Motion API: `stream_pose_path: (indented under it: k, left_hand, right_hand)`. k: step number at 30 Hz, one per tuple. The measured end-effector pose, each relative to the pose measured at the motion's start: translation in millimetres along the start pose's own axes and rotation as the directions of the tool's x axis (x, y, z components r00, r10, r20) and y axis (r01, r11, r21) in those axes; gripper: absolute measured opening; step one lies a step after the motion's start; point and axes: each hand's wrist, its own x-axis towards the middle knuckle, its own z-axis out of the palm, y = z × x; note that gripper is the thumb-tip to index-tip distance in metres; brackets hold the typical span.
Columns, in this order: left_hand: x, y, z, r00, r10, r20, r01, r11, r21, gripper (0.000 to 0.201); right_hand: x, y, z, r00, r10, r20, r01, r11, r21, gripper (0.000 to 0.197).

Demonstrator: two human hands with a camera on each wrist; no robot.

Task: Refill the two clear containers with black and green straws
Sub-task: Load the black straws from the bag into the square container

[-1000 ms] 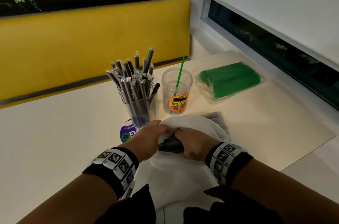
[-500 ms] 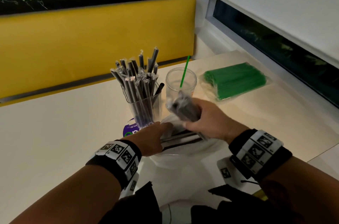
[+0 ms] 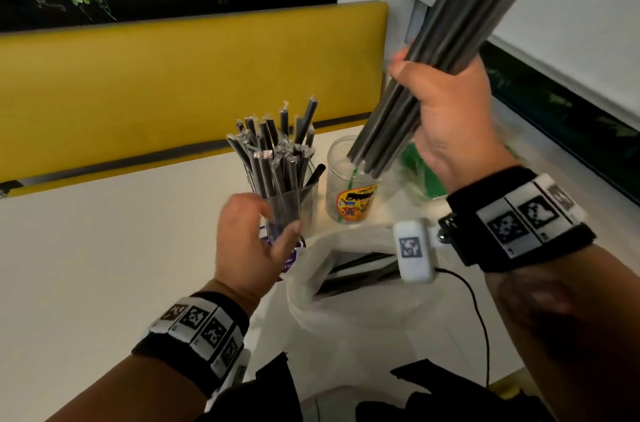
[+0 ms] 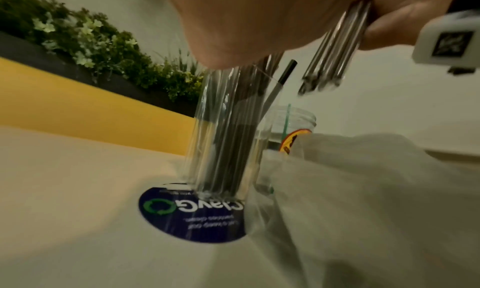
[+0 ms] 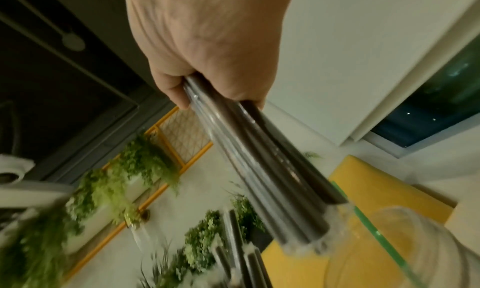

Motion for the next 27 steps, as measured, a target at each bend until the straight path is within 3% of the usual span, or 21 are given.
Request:
stream_pose_path:
  k: [1, 3, 5, 7, 11, 15, 22, 25, 27]
  left_hand:
    - [3.3, 2.1, -1.3, 0.99, -0.093, -0.11, 0.091, 0.996, -0.024, 0.056]
    - [15.5, 4.8, -0.6, 0.936, -0.312, -0.163, 0.281, 0.941, -0.189, 0.097]
    - [29.6, 5.8, 3.1, 0.898, -0.433, -0.072, 0.389, 0.861, -0.327, 0.125]
    - [45.0, 3.4, 6.0, 0.89, -0.453, 0.046, 0.438, 0.822, -0.364, 0.136]
    - [59.4, -4.8, 12.6, 0.887, -0.417, 0.197, 0.46, 0.825, -0.328, 0.143]
    - [62.1, -10.1, 20.6, 0.896, -0.409, 0.175, 0.445, 0.828, -0.342, 0.142]
    - [63.6, -17.3, 24.3, 0.894, -0.418, 0.16, 0.447, 0.821, -0.354, 0.137]
    - [63.5, -19.1, 26.0, 0.912, -0.379, 0.158, 0.409, 0.804, -0.432, 0.125]
    - [64.3, -20.3, 25.9, 0.926, -0.346, 0.152, 0.376, 0.802, -0.463, 0.115]
  right_hand:
    - [1.9, 3.0, 7.9, 1.0, -0.013, -0.023, 0.012, 0.999, -0.045, 0.029]
    - [2.2, 12.4, 24.1, 0.999, -0.025, -0.02, 0.022, 0.99, -0.142, 0.029]
    - [1.3, 23.8, 39.9, 0.999, -0.038, -0.006, 0.036, 0.974, -0.224, 0.029]
    - [0.7, 31.9, 54.2, 0.999, -0.047, 0.012, 0.049, 0.959, -0.279, 0.027]
    - [3.6, 29.1, 80.4, 0.998, -0.046, 0.029, 0.052, 0.973, -0.226, 0.028]
    - [2.8, 26.8, 103.1, 0.996, 0.014, 0.084, -0.007, 0.997, -0.08, 0.027]
    - [-12.9, 71.4, 93.9, 0.972, 0.196, 0.133, -0.177, 0.974, -0.138, 0.03]
    - [-20.6, 76.2, 88.8, 0.939, 0.242, 0.243, -0.191, 0.957, -0.218, 0.033]
    - [-19.8, 75.3, 90.2, 0.883, 0.285, 0.373, -0.162, 0.931, -0.328, 0.041]
